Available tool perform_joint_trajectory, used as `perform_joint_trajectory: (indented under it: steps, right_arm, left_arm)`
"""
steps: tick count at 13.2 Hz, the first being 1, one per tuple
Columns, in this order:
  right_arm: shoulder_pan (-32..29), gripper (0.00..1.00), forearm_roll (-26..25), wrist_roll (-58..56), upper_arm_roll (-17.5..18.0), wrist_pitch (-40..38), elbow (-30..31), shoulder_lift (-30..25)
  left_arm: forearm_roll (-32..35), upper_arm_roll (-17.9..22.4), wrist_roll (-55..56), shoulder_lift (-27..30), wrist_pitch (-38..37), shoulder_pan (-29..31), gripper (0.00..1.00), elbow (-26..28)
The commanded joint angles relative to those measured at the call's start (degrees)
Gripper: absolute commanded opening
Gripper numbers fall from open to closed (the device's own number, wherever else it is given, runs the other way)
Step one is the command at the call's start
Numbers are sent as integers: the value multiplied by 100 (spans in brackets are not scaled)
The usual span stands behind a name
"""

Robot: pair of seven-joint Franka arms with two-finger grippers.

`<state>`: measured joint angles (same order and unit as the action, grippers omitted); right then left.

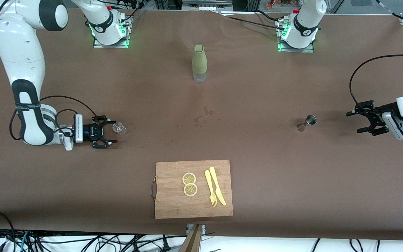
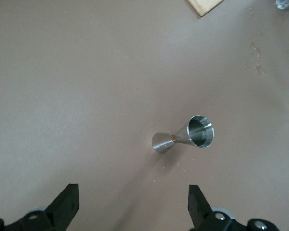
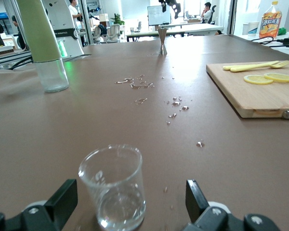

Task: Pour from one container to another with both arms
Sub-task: 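Reach the right gripper to the glass cup while the left gripper approaches the jigger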

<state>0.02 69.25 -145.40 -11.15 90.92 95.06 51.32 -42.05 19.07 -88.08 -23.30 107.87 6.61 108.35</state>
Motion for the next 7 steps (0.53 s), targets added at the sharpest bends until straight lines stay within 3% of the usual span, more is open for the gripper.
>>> perform_joint_trajectory:
  steps: [1,4,6,7]
  right_arm:
    - [295,98,359,-94,-19,40,-41,133]
    - [411,90,405,-94,-27,40,-41,247]
    - [394,68,378,-164,-27,31,-41,239]
    - [376,50,361,-173,-36,14,-41,239]
  left_arm:
    - [-941,166,-1697,-463,-12,34,100,-7]
    - [-1690,290,-3167,-885,-196,112,100,99]
    - [-2086,334,-3950,-1106,-433,157,100,99]
    - [-2253,386,-4293,-1211,-591,157,100,99]
